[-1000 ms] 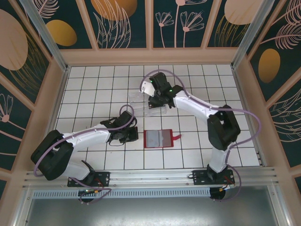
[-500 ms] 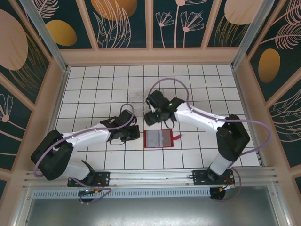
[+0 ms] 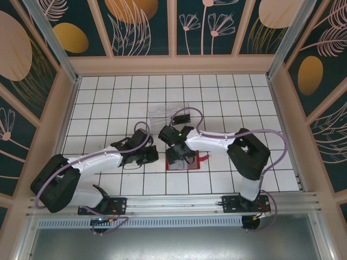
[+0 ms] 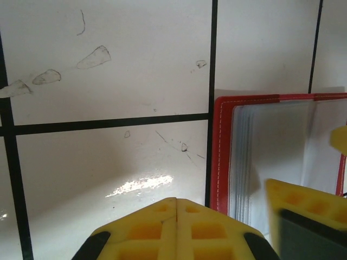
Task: Take the credit cards out of the card holder
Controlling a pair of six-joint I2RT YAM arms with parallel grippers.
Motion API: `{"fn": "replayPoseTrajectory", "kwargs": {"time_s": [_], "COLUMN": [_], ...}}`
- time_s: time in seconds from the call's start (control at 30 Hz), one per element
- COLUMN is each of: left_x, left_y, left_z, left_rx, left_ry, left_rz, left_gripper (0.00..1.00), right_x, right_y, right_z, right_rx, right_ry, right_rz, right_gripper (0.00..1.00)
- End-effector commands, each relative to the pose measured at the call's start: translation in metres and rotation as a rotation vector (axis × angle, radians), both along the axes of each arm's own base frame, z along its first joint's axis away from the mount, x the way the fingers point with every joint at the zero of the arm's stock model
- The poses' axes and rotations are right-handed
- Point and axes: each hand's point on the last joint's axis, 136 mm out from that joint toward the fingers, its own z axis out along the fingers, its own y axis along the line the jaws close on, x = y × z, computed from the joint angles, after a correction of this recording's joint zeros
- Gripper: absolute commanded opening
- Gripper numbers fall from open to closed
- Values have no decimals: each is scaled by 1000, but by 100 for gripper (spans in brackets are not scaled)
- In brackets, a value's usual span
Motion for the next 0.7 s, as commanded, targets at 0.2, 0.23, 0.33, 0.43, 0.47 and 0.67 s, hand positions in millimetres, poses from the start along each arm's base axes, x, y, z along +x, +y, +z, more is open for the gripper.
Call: {"fn": "replayPoseTrajectory", "kwargs": {"time_s": [0.2, 0.23, 0.33, 0.43, 0.47, 0.67], "left_x": [-2, -3, -2, -1, 0, 1], "left_y": [9, 9, 9, 7, 7, 3], "left_z": [-5, -5, -5, -5, -5, -4], "left_rx": [13, 11, 12, 14, 14, 13], "left_ry": [4, 5, 8, 7, 9, 15], "left_rz": [34, 33, 31, 25, 25, 14], "left_gripper": [4, 4, 4, 4, 4, 4], "right_x": [2, 2, 4, 5, 6, 6], "right_y": [-3, -5, -9, -14, -18, -38], "right_z": [-8, -8, -3, 3, 5, 8], "right_rx": [-92, -101, -111, -117, -123, -147], "right_ry": [-23, -27, -43, -61, -65, -79], "right_rz": [-24, -27, -31, -36, -41, -67], "right_gripper": [78, 78, 78, 78, 78, 78]}}
